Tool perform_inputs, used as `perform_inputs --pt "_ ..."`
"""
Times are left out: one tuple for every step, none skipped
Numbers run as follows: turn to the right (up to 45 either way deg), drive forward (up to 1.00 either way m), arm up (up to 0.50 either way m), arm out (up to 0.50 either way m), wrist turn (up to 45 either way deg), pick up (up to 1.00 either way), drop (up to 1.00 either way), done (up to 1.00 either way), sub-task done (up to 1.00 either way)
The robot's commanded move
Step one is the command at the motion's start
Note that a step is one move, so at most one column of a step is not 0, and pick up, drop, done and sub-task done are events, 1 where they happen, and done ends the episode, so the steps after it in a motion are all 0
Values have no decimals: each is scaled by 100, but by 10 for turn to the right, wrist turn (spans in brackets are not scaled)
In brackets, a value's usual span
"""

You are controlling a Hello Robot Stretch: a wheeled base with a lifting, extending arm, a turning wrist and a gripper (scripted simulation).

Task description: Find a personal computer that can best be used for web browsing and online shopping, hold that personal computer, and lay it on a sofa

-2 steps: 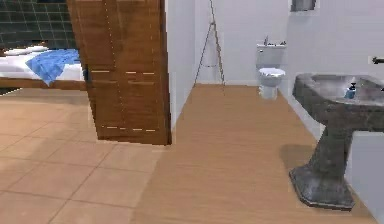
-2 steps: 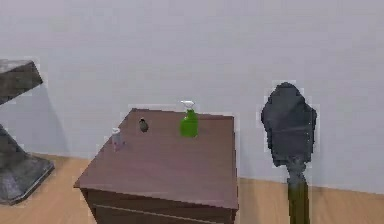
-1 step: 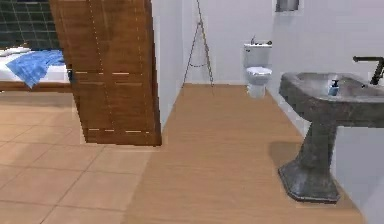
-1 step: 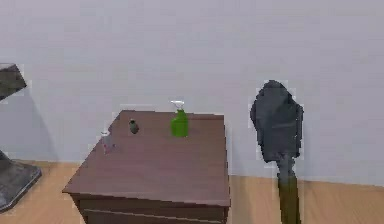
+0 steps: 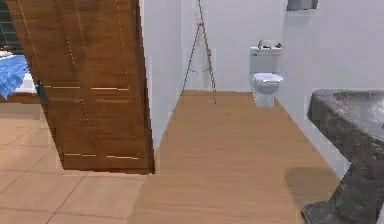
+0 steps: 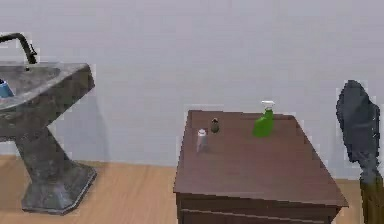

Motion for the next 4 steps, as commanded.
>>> perform_inputs --pt "-420 0 0 0 0 0 0 0 0" --pt "0 50 0 0 0 0 0 0 0" --pt "-90 0 0 0 0 0 0 0 0" --pt "-30 0 0 0 0 0 0 0 0"
